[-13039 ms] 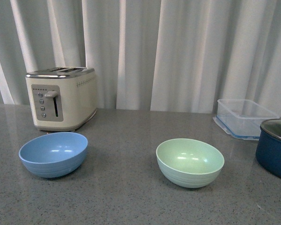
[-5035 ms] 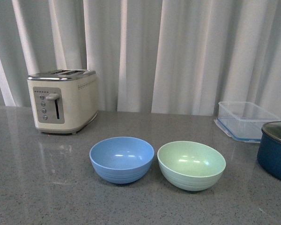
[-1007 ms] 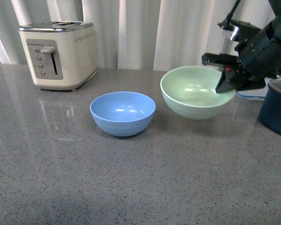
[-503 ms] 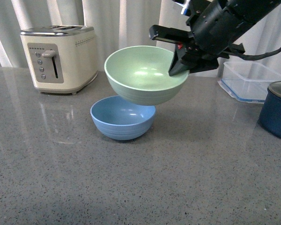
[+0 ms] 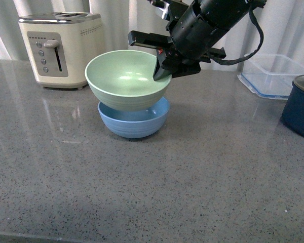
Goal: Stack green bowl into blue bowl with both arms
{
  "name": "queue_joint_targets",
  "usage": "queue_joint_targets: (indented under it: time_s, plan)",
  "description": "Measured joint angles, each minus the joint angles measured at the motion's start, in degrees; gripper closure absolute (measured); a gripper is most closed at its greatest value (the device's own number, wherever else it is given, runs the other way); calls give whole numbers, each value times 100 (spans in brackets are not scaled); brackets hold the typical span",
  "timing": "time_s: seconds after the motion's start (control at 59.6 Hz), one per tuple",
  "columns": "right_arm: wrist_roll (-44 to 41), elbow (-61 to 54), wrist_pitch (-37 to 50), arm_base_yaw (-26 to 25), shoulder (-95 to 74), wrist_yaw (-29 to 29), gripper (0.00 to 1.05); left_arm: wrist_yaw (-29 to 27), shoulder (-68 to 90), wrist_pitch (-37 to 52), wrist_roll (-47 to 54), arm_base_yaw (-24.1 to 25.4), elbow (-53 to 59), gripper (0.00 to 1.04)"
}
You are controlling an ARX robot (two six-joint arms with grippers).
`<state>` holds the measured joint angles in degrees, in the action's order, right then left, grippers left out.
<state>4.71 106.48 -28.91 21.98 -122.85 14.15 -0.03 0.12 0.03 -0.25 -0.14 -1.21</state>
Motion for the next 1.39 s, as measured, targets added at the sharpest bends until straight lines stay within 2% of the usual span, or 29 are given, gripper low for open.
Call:
queue_joint_targets:
  time_s: [0.487, 0.571, 0.772, 0.973, 1.007, 1.057, 1.309, 1.393]
  plan:
    - [-138, 85, 101, -160, -306, 256, 103, 0, 0, 0, 0, 0, 0, 7]
    - [-142, 85, 92, -168, -308, 365, 89, 0, 0, 0, 0, 0, 0, 7]
    - [-24, -70, 297, -245, -240, 428, 45, 0, 0, 0, 0, 0, 0, 7]
    - [-24, -743, 525, -492, 363, 439, 11, 0, 0, 0, 0, 0, 0, 7]
    - [-24, -901, 595, -562, 529, 435, 8, 0, 0, 0, 0, 0, 0, 7]
    - [-26, -1307, 697, -765, 990, 444, 11, 0, 0, 0, 0, 0, 0, 7]
    - [-256, -4065, 1032, -2046, 3775, 181, 10, 0, 0, 0, 0, 0, 0, 7]
    - [-306, -4656, 1027, -2203, 4371, 74, 10, 0, 0, 0, 0, 0, 0, 7]
